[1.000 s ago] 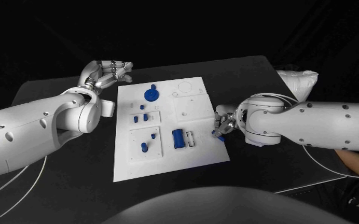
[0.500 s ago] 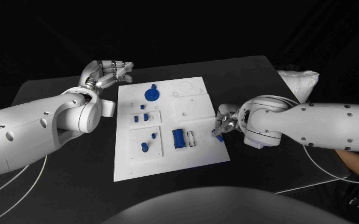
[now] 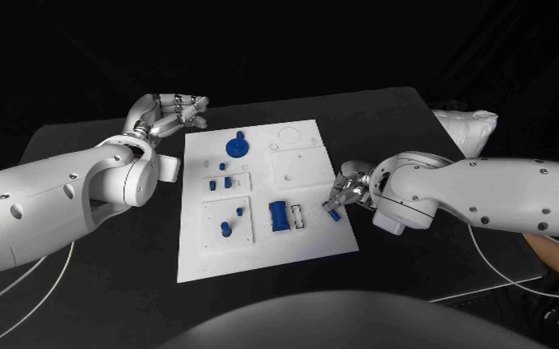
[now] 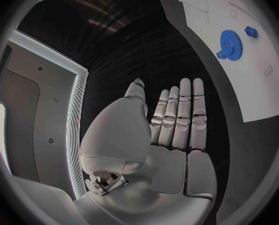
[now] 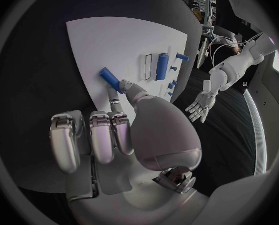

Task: Assemble the parts on the task board

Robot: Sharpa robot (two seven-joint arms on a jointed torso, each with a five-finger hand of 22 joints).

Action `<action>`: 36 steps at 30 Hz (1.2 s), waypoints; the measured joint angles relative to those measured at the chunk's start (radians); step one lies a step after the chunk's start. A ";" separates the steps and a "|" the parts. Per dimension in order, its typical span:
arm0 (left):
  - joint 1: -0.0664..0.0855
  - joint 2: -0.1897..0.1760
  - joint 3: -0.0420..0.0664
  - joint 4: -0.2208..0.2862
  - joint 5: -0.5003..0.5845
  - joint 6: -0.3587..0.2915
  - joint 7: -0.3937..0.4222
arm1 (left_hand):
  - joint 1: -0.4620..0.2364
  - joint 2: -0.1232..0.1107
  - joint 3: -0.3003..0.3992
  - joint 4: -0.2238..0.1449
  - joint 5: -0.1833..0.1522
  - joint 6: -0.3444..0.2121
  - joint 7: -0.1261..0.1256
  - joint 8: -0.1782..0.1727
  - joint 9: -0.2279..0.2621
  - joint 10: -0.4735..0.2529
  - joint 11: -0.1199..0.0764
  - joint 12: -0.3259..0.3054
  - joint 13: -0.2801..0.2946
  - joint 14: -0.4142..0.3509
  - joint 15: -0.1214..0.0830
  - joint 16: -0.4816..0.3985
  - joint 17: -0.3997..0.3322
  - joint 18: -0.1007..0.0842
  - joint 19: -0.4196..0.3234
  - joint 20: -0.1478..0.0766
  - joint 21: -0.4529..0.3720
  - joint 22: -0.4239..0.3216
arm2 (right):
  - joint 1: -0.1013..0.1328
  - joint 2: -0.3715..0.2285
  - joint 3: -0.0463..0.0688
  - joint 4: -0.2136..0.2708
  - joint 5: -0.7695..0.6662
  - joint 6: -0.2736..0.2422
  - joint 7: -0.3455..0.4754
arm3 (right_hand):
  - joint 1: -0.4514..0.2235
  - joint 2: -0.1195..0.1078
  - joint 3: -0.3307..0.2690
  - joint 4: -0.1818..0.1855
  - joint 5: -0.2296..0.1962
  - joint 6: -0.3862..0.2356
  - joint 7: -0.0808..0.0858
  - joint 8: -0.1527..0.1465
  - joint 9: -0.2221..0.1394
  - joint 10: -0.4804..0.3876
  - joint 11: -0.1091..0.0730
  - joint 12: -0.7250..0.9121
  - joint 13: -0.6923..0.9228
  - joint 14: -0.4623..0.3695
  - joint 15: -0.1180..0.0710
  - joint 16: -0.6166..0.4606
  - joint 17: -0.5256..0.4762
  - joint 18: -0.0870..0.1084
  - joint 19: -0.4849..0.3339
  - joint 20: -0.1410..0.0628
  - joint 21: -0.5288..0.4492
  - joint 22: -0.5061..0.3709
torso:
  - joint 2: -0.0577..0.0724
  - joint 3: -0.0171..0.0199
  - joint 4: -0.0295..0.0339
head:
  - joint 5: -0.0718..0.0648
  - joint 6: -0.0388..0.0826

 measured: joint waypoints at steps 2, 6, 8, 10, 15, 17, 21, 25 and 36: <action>0.000 0.000 0.000 0.000 0.000 0.000 0.000 | 0.000 0.000 0.000 0.000 0.000 0.000 0.000 0.000 0.000 0.000 0.000 0.000 0.000 0.000 0.000 0.000 0.000 0.000 0.000 0.000 0.000 0.000 | 0.000 0.000 -0.001 0.000 0.011 -0.009 0.006 | 0.000 0.000 0.003 -0.003 0.000 0.000 0.000 0.000 -0.001 0.000 0.000 0.000 0.000 0.000 0.000 0.000 0.000 0.000 0.000 0.000 0.000 0.000 | 0.000 -0.0001 0.0002 | 0.000 0.000; 0.000 0.000 0.000 -0.001 0.000 0.000 0.000 | 0.000 0.000 0.000 0.000 0.000 0.000 0.000 0.000 0.001 0.000 0.000 0.000 0.000 0.000 0.000 0.000 -0.001 0.000 0.000 0.000 0.000 -0.002 | -0.001 0.001 -0.002 0.002 0.029 -0.024 0.018 | 0.000 0.000 0.006 -0.006 0.000 0.000 0.000 -0.005 -0.006 0.000 0.000 0.000 0.000 0.000 0.000 0.000 0.000 0.000 0.000 0.000 0.000 0.000 | 0.000 -0.0001 0.0003 | 0.002 0.000; 0.000 0.000 0.000 -0.001 0.000 0.000 0.000 | 0.000 0.000 0.000 0.000 0.000 0.000 0.000 0.000 0.001 0.000 0.000 0.000 0.000 0.000 0.000 0.000 -0.001 0.000 0.000 0.000 0.000 -0.002 | -0.002 0.001 -0.003 0.003 0.038 -0.029 0.022 | -0.001 -0.001 0.007 -0.007 0.000 0.000 0.000 -0.008 -0.006 0.000 0.000 0.000 0.000 0.000 0.000 0.000 0.000 0.000 0.000 0.000 0.000 0.000 | 0.000 0.0000 0.0005 | 0.003 0.000; 0.000 0.001 0.000 -0.001 0.000 0.000 -0.001 | 0.000 0.000 0.000 0.000 0.000 0.000 0.000 0.000 0.001 0.000 0.000 0.000 0.000 0.000 0.000 0.000 -0.001 0.000 0.000 0.000 0.000 -0.002 | -0.002 0.001 -0.003 0.004 0.048 -0.035 0.025 | -0.001 -0.001 0.007 -0.007 0.000 0.000 0.000 -0.010 -0.006 0.000 0.000 0.000 0.001 0.000 0.000 0.000 0.000 0.000 0.000 0.000 0.000 0.000 | 0.000 -0.0001 0.0005 | 0.003 0.000; 0.000 0.001 0.000 -0.002 0.000 0.001 -0.001 | 0.000 0.000 0.000 0.000 0.000 0.000 0.000 0.000 0.001 0.000 0.000 0.000 0.000 0.000 0.000 0.000 -0.001 0.000 0.000 0.000 0.000 -0.002 | -0.002 0.001 -0.005 0.006 0.072 -0.043 0.030 | -0.001 -0.001 0.007 -0.007 0.000 0.000 0.000 -0.014 -0.006 0.000 0.000 0.000 0.001 0.000 0.000 0.000 0.001 0.000 0.000 0.000 0.000 0.000 | 0.000 -0.0003 0.0005 | 0.004 0.000; 0.000 0.001 0.000 -0.002 0.000 0.001 -0.001 | 0.000 0.000 0.000 0.000 0.000 0.000 0.000 0.000 0.001 0.000 0.000 0.000 0.000 0.000 0.000 0.000 -0.001 0.000 0.000 0.000 0.000 -0.002 | -0.001 0.001 -0.005 0.007 0.081 -0.045 0.031 | -0.001 -0.001 0.007 -0.007 0.000 -0.001 0.000 -0.013 -0.006 0.000 0.000 0.000 0.001 0.000 0.000 0.000 0.001 0.000 0.000 0.000 0.000 0.001 | 0.000 -0.0003 0.0005 | 0.004 0.000; 0.000 0.002 0.000 -0.003 0.000 0.001 -0.001 | 0.000 0.000 0.000 0.000 0.000 0.000 0.000 0.000 0.001 0.000 0.000 0.000 0.000 0.000 0.000 0.000 -0.001 0.000 0.000 0.000 0.000 -0.002 | -0.001 0.002 -0.005 0.006 0.096 -0.048 0.033 | -0.001 -0.001 0.007 -0.007 -0.002 -0.001 0.000 -0.009 -0.007 0.000 0.000 0.000 0.001 0.000 0.000 0.000 0.001 0.000 0.000 0.000 0.000 0.001 | 0.000 -0.0002 0.0005 | 0.004 0.000; 0.000 0.002 0.000 -0.003 0.000 0.001 -0.001 | 0.000 0.000 0.000 0.000 0.000 0.000 0.000 0.000 0.001 0.000 0.000 0.000 0.000 0.000 0.000 0.000 -0.001 0.000 0.000 0.000 0.000 -0.002 | -0.001 0.002 -0.006 0.003 0.109 -0.052 0.035 | -0.001 -0.001 0.007 -0.007 -0.002 -0.001 0.000 -0.009 -0.007 0.000 0.000 0.000 0.001 0.000 0.000 0.000 0.001 0.000 0.000 0.000 0.000 0.001 | 0.000 -0.0004 0.0005 | 0.004 0.000; 0.000 0.004 0.000 -0.005 0.000 0.002 -0.001 | 0.000 0.000 0.000 0.000 0.000 0.000 0.000 0.000 0.001 0.000 0.000 0.000 0.000 0.000 0.000 0.000 -0.001 0.000 0.000 0.000 0.000 -0.002 | 0.001 0.034 -0.004 -0.023 0.013 -0.040 0.015 | -0.017 -0.017 0.006 -0.006 -0.039 0.008 -0.008 -0.027 -0.021 0.000 0.000 0.000 0.001 0.000 0.000 0.000 0.001 0.000 0.000 0.000 0.000 0.001 | -0.001 -0.0010 -0.0001 | 0.000 0.000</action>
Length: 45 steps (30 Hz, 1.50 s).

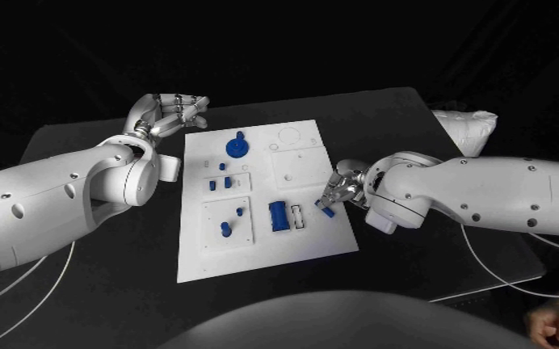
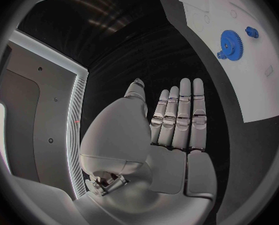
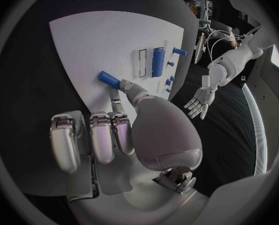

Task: Assemble the parts on the task board

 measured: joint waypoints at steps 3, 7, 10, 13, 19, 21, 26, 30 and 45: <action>0.000 0.001 0.000 0.000 0.000 0.000 0.000 | 0.000 0.000 0.000 0.000 0.000 0.000 0.000 0.000 0.000 0.000 0.000 0.000 0.000 0.000 0.000 0.000 0.000 0.000 0.000 0.000 -0.004 0.000 | 0.000 0.007 0.001 -0.003 -0.059 0.010 -0.011 | -0.014 -0.007 -0.007 0.007 -0.012 -0.006 0.006 -0.011 -0.008 0.000 0.000 0.000 0.000 0.000 0.000 0.000 0.000 0.000 0.000 0.000 0.000 0.000 | 0.000 0.0001 0.0001 | -0.003 0.000; 0.000 0.001 0.000 0.000 0.000 0.001 0.000 | 0.000 0.000 0.000 0.000 0.000 0.000 0.000 0.000 0.000 0.000 0.000 0.000 0.000 0.000 0.000 0.000 0.000 0.000 0.000 0.000 -0.004 -0.001 | 0.001 0.013 0.001 -0.005 -0.137 0.028 -0.022 | -0.040 -0.021 -0.024 0.024 -0.038 -0.007 0.007 -0.017 -0.015 0.000 0.000 0.000 0.000 0.000 0.000 0.000 0.000 0.000 0.000 0.000 0.000 0.000 | 0.000 0.0001 0.0001 | -0.003 0.000; 0.000 0.001 0.000 0.000 0.000 0.001 0.000 | 0.000 0.000 0.000 0.000 0.000 0.000 0.000 0.000 0.000 0.000 0.000 0.000 0.000 0.000 0.000 0.000 0.000 0.000 0.000 0.000 -0.004 -0.001 | 0.000 0.015 0.001 -0.004 -0.191 0.048 -0.027 | -0.067 -0.034 -0.040 0.040 -0.057 -0.012 0.012 -0.019 -0.016 0.004 0.004 0.000 0.000 0.000 0.000 0.000 0.000 0.000 0.000 0.000 0.000 0.000 | 0.000 0.0003 0.0003 | -0.004 0.000; 0.000 0.001 0.000 0.000 0.000 0.001 0.000 | 0.000 0.000 0.000 0.000 0.000 0.000 0.000 0.000 0.000 0.000 0.000 0.000 0.000 0.000 0.000 0.000 0.000 0.000 0.000 0.000 -0.004 -0.001 | 0.000 0.016 0.001 -0.002 -0.233 0.068 -0.029 | -0.090 -0.048 -0.059 0.054 -0.075 -0.015 0.015 -0.020 -0.016 0.004 0.004 0.000 0.000 0.000 0.000 0.000 0.000 0.000 0.000 0.000 0.000 0.000 | 0.000 0.0003 0.0007 | -0.004 0.000; 0.000 0.000 0.000 0.000 0.000 0.002 0.000 | 0.000 0.000 0.000 0.000 0.000 0.000 0.000 0.000 0.000 0.000 0.000 0.000 0.000 0.000 0.000 0.000 0.000 0.000 0.000 0.000 -0.004 -0.001 | 0.000 0.018 0.002 0.002 -0.322 0.114 -0.030 | -0.098 -0.047 -0.065 0.056 -0.081 -0.016 0.016 -0.019 -0.020 0.004 0.004 0.000 0.000 0.000 0.000 0.000 0.000 0.000 0.000 0.000 0.000 0.000 | 0.001 0.0005 0.0003 | -0.004 0.000; 0.000 0.000 0.000 0.000 0.000 0.002 0.000 | 0.000 0.000 0.000 0.000 0.000 0.000 0.000 0.000 0.000 0.000 0.000 0.000 0.000 0.000 0.000 0.000 0.000 0.000 0.000 0.000 -0.004 -0.001 | 0.001 0.020 0.003 0.002 -0.346 0.127 -0.030 | -0.098 -0.047 -0.069 0.060 -0.081 -0.016 0.015 -0.011 -0.017 0.004 0.004 0.000 0.000 0.000 0.000 0.000 0.000 0.000 0.000 0.000 0.000 0.000 | 0.001 0.0007 0.0001 | -0.004 0.000; 0.000 0.001 0.000 0.000 0.000 0.003 -0.001 | 0.000 0.000 0.000 0.000 0.000 0.000 0.000 0.000 0.000 0.000 0.000 0.000 0.000 0.000 0.000 0.000 0.000 0.000 0.000 0.000 -0.004 -0.001 | 0.001 0.027 0.004 -0.001 -0.406 0.165 -0.030 | -0.098 -0.047 -0.075 0.061 -0.089 -0.019 0.012 -0.002 -0.005 0.004 0.004 0.000 0.000 0.004 -0.004 0.000 0.000 0.000 0.000 0.000 0.000 0.000 | 0.001 0.0012 -0.0001 | -0.004 0.000; 0.000 0.001 0.000 -0.001 0.000 0.003 -0.001 | 0.000 0.000 0.000 0.000 0.000 0.000 0.000 0.000 0.000 0.000 0.000 0.000 0.000 0.000 0.000 0.000 0.000 0.000 0.000 0.000 -0.004 -0.001 | 0.001 0.031 0.005 -0.002 -0.440 0.187 -0.030 | -0.107 -0.049 -0.082 0.068 -0.097 -0.022 0.010 0.011 0.002 0.004 0.004 0.000 0.000 0.000 -0.008 0.000 0.000 0.000 0.000 0.000 0.000 0.000 | 0.001 0.0011 -0.0004 | -0.004 0.000; 0.000 0.002 -0.001 -0.001 0.000 0.007 -0.002 | 0.004 0.004 0.000 0.000 0.000 0.000 0.000 0.000 0.000 0.000 0.000 0.000 0.000 0.000 0.000 0.000 -0.001 0.000 0.000 0.000 -0.004 -0.002 | -0.001 0.035 0.006 0.001 -0.540 0.252 -0.032 | -0.145 -0.058 -0.121 0.090 -0.096 -0.024 -0.004 0.076 0.067 0.000 -0.007 0.000 0.000 0.004 -0.018 0.000 0.000 0.000 0.000 -0.015 0.000 0.000 | 0.001 0.0006 0.0001 | -0.005 0.000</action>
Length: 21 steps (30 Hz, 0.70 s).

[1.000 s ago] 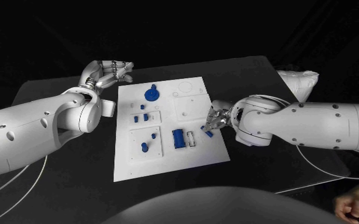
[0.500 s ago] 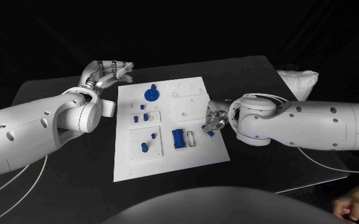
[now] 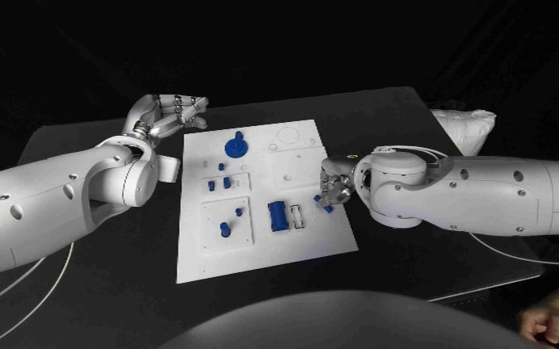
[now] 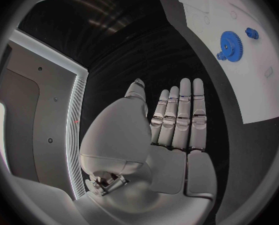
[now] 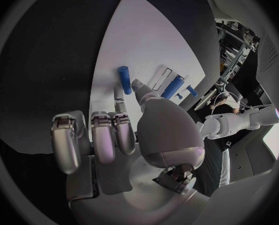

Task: Assemble the parts on the task board

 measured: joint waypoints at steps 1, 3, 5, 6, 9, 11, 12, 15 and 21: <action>0.000 0.000 0.000 0.000 0.000 0.000 0.000 | 0.000 0.000 0.000 0.000 0.000 0.000 0.000 0.000 0.000 0.000 0.000 0.000 0.000 0.000 0.000 0.000 0.000 0.000 0.000 0.000 0.000 0.000 | 0.000 0.000 0.000 -0.001 -0.004 0.006 -0.001 | -0.003 -0.003 -0.003 0.003 0.000 0.000 0.000 0.004 0.007 0.000 0.000 0.000 0.000 0.000 0.000 0.000 0.000 0.000 0.000 0.000 0.000 0.000 | 0.000 0.0000 0.0000 | 0.000 0.000; 0.000 0.000 0.000 0.000 0.000 0.001 0.000 | 0.000 0.000 0.000 0.000 0.000 0.000 0.000 0.000 0.000 0.000 0.000 0.000 0.000 0.000 0.000 0.000 0.000 0.000 0.000 0.000 0.000 0.000 | 0.000 0.001 0.000 -0.002 -0.014 0.017 -0.001 | -0.005 -0.005 -0.006 0.005 0.000 -0.002 -0.003 0.009 0.014 0.000 0.000 0.000 0.000 0.000 0.000 0.000 0.000 0.000 0.000 0.000 0.000 0.000 | 0.000 0.0001 0.0000 | 0.000 0.000; 0.000 0.000 0.000 0.000 0.000 0.002 -0.001 | 0.000 0.000 0.000 0.000 0.000 0.000 0.000 0.000 0.000 0.000 0.000 0.000 0.000 0.000 0.000 0.000 0.000 0.000 0.000 0.000 0.000 0.000 | 0.000 0.003 0.001 -0.003 -0.024 0.028 -0.001 | -0.009 -0.009 -0.010 0.007 0.000 -0.011 -0.004 0.013 0.022 0.000 0.000 0.000 0.000 0.000 0.000 0.000 0.000 0.000 0.000 0.000 0.000 0.000 | 0.000 0.0001 0.0000 | 0.001 0.000; 0.000 0.000 0.000 0.000 0.000 0.002 -0.001 | 0.000 0.000 0.000 0.000 0.000 0.000 0.000 0.000 0.000 0.000 0.000 0.000 0.000 0.000 0.000 0.000 0.000 0.000 0.000 0.000 0.000 0.000 | 0.000 0.004 0.002 -0.003 -0.029 0.032 -0.001 | -0.009 -0.009 -0.011 0.005 0.000 -0.014 -0.005 0.015 0.024 0.000 0.000 0.000 0.000 0.000 0.000 0.000 0.000 0.000 0.000 0.000 0.000 0.000 | 0.000 0.0001 0.0000 | 0.001 0.000; 0.000 0.000 0.000 0.000 0.000 0.002 -0.001 | 0.000 0.000 0.000 0.000 0.000 0.000 0.000 0.000 0.000 0.000 0.000 0.000 0.000 0.000 0.000 0.000 0.000 0.000 0.000 0.000 0.000 0.000 | -0.001 0.006 0.003 -0.003 -0.045 0.047 -0.001 | -0.009 -0.009 -0.013 0.008 -0.001 -0.022 -0.004 0.027 0.045 0.000 0.000 0.000 0.000 -0.004 -0.004 0.000 0.000 0.000 0.000 0.000 0.000 0.000 | 0.000 0.0002 0.0001 | 0.001 0.000; 0.000 0.000 0.000 0.000 0.000 0.003 -0.001 | 0.000 0.000 0.000 0.000 0.000 0.000 0.000 0.000 0.000 0.000 0.000 0.000 0.000 0.000 0.000 0.000 0.000 0.000 0.000 0.000 0.000 0.000 | -0.002 0.008 0.004 -0.003 -0.058 0.056 -0.001 | -0.009 -0.009 -0.014 0.008 -0.005 -0.030 -0.004 0.039 0.053 0.002 -0.002 0.000 0.000 -0.004 -0.004 0.000 0.000 0.000 0.000 0.000 0.000 0.000 | 0.000 0.0002 0.0001 | 0.001 0.000; 0.000 0.000 0.000 0.000 0.000 0.003 -0.002 | 0.000 0.000 0.000 0.000 0.000 0.000 0.000 0.000 0.000 0.000 0.000 0.000 0.000 0.000 0.000 0.000 0.000 0.000 0.000 0.000 0.000 0.000 | -0.002 0.008 0.004 -0.003 -0.063 0.059 -0.001 | -0.009 -0.009 -0.013 0.008 -0.005 -0.034 -0.007 0.047 0.058 0.004 -0.004 0.000 0.000 -0.004 -0.004 0.000 0.000 0.000 -0.002 -0.003 0.000 0.000 | 0.000 0.0002 0.0001 | 0.001 0.000; 0.000 0.000 0.000 0.000 0.000 0.004 -0.002 | 0.000 0.000 0.000 0.000 0.000 0.000 0.000 0.000 0.000 0.000 0.000 0.000 0.000 0.000 0.000 0.000 0.000 0.000 0.000 0.000 0.000 0.000 | -0.004 0.010 0.004 -0.004 -0.078 0.070 -0.001 | -0.009 -0.009 -0.018 0.007 -0.005 -0.071 -0.006 0.078 0.161 0.004 -0.004 0.000 0.000 -0.004 -0.004 0.000 0.000 0.000 0.000 -0.007 0.000 0.000 | 0.000 0.0002 0.0000 | 0.001 0.000; 0.000 0.003 0.000 0.000 0.000 0.006 -0.003 | 0.000 0.000 0.000 0.000 0.000 0.000 0.000 0.000 0.001 0.000 0.000 0.000 0.000 0.000 0.000 0.000 0.000 0.000 0.000 0.000 0.000 0.000 | -0.010 0.011 0.002 -0.008 -0.099 0.090 -0.003 | -0.005 -0.013 -0.019 0.008 -0.005 -0.129 -0.008 0.128 0.444 0.000 -0.007 0.000 0.000 0.000 -0.007 0.000 0.000 0.000 0.000 -0.007 0.000 0.000 | 0.000 0.0001 0.0000 | 0.000 0.000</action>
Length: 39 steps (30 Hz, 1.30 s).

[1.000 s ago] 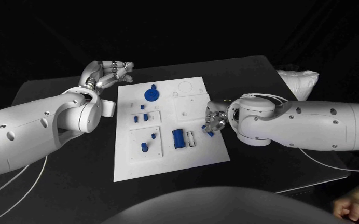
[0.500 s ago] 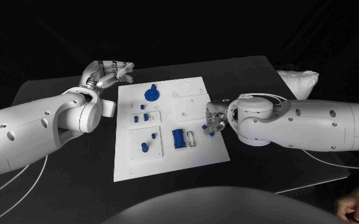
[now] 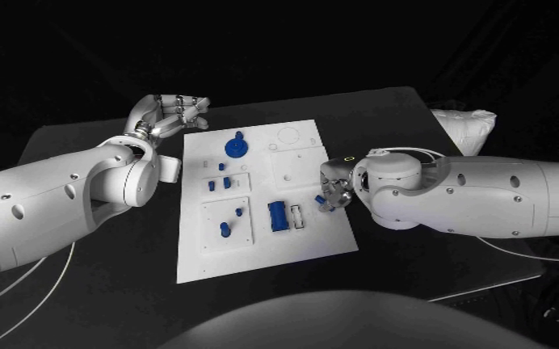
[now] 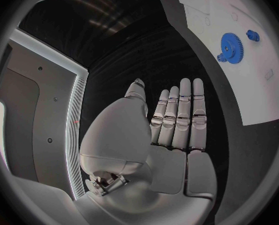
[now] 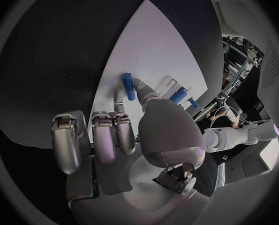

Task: Assemble the parts on the task board

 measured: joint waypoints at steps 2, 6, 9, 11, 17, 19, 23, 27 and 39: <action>0.000 0.000 0.000 0.000 0.000 0.001 0.000 | 0.000 0.000 0.000 0.000 0.000 0.000 0.000 0.000 0.000 0.000 0.000 0.000 0.000 0.000 0.000 0.000 0.000 0.000 0.000 0.000 0.000 0.000 | 0.000 0.001 0.001 0.000 -0.004 0.005 -0.001 | 0.014 0.004 0.003 -0.003 0.012 -0.008 0.002 0.013 0.000 0.000 0.000 0.000 0.000 0.000 0.000 0.000 0.000 0.000 0.000 0.000 0.000 0.000 | 0.000 0.0000 0.0000 | 0.000 0.000; 0.000 0.000 0.000 0.000 0.000 0.002 -0.001 | 0.000 0.000 0.000 0.000 0.000 0.000 0.000 0.000 0.000 0.000 0.000 0.000 0.000 0.000 0.000 0.000 0.000 0.000 0.000 0.000 0.000 0.000 | -0.001 0.004 0.001 0.001 -0.008 0.012 -0.001 | 0.040 0.014 0.026 -0.026 0.054 -0.020 0.006 0.028 0.000 0.000 0.000 0.000 0.000 0.000 0.000 0.000 0.000 0.000 0.000 0.000 0.000 0.000 | 0.000 0.0000 0.0000 | 0.000 0.000; 0.000 0.000 0.000 0.000 0.000 0.003 -0.001 | 0.000 0.000 0.000 0.000 0.000 0.000 0.000 0.000 0.000 0.000 0.000 0.000 0.000 0.000 0.000 0.000 0.000 0.000 0.000 0.000 0.000 0.000 | -0.002 0.006 0.002 0.003 -0.008 0.013 0.001 | 0.078 0.038 0.055 -0.052 0.106 -0.012 -0.001 0.035 -0.033 0.000 0.000 0.000 0.000 0.000 0.000 0.000 0.000 0.000 0.000 0.000 0.000 0.000 | 0.000 0.0000 0.0004 | -0.001 0.000; 0.000 0.000 0.000 0.000 0.000 0.004 -0.002 | 0.000 0.000 0.000 0.000 0.000 0.000 0.000 0.000 0.000 0.000 0.000 0.000 0.000 0.000 0.000 0.000 0.000 0.000 0.000 0.000 0.000 0.000 | -0.002 0.008 0.002 0.005 -0.008 0.013 0.003 | 0.094 0.049 0.077 -0.062 0.133 -0.002 0.000 0.037 -0.039 0.001 -0.001 0.000 0.000 0.000 0.000 0.000 0.000 0.000 0.000 0.000 0.000 0.000 | 0.000 0.0000 0.0004 | -0.001 0.000; 0.000 -0.001 0.000 0.001 0.000 0.004 -0.002 | 0.000 0.000 -0.003 -0.003 0.000 0.000 0.000 0.000 0.000 0.000 0.000 0.000 0.000 0.000 0.000 0.000 0.000 0.000 0.000 0.000 0.000 -0.001 | -0.003 0.007 0.002 0.006 -0.005 0.005 0.004 | 0.103 0.058 0.098 -0.047 0.203 0.033 0.005 -0.007 -0.053 0.004 -0.004 0.000 0.000 0.000 0.000 0.000 0.000 0.000 0.000 0.000 0.000 0.000 | 0.000 -0.0001 0.0004 | 0.000 0.000; 0.000 -0.001 0.000 0.001 0.000 0.005 -0.002 | 0.000 0.000 -0.003 -0.003 0.000 0.000 0.000 0.000 0.000 0.000 0.000 0.000 0.000 0.000 0.000 0.000 0.000 0.000 0.000 0.000 0.000 -0.001 | -0.004 0.005 0.002 0.008 -0.002 -0.003 0.004 | 0.106 0.058 0.114 -0.044 0.208 0.049 0.009 -0.034 -0.052 0.004 -0.004 0.000 0.000 -0.004 0.004 0.000 0.000 0.000 0.000 0.000 0.000 0.000 | 0.000 -0.0001 0.0004 | 0.001 0.000; 0.000 -0.003 0.000 0.002 0.000 0.005 -0.003 | 0.000 0.000 -0.003 -0.003 0.000 0.000 0.000 0.000 0.000 0.000 0.000 0.000 0.000 0.000 0.000 0.000 0.000 0.000 0.000 0.000 0.000 -0.001 | -0.005 -0.008 0.001 0.013 0.013 -0.028 0.004 | 0.108 0.056 0.149 -0.045 0.209 0.084 0.019 -0.096 -0.052 0.004 -0.003 0.000 0.000 0.000 0.011 0.000 0.000 0.000 0.000 0.001 0.000 0.000 | 0.000 -0.0001 0.0002 | 0.004 0.000; 0.000 -0.004 0.000 0.002 0.000 0.005 -0.003 | 0.000 0.000 -0.003 -0.003 0.000 0.000 0.000 0.000 0.000 0.000 0.000 0.000 0.000 0.000 0.000 0.000 0.000 0.000 0.000 0.000 0.000 -0.001 | -0.006 -0.023 -0.001 0.021 0.046 -0.063 0.002 | 0.108 0.056 0.161 -0.046 0.209 0.095 0.028 -0.122 -0.053 0.000 0.000 0.000 0.000 -0.004 0.015 0.000 0.001 0.000 0.000 0.008 0.000 0.000 | 0.000 0.0003 0.0000 | 0.005 0.000; 0.000 -0.002 0.000 0.000 -0.001 0.006 -0.005 | 0.000 0.000 -0.003 -0.003 0.000 0.000 0.000 0.000 0.000 0.000 0.000 0.000 0.000 0.000 0.000 0.000 -0.001 0.000 0.000 0.000 0.000 -0.001 | 0.019 -0.061 -0.005 0.035 0.286 -0.156 -0.002 | 0.108 0.058 0.244 -0.124 0.200 0.118 0.027 -0.164 -0.407 0.000 0.001 0.000 0.000 -0.004 0.015 0.000 0.001 0.000 0.000 0.008 0.000 0.000 | 0.000 0.0001 0.0003 | 0.008 0.000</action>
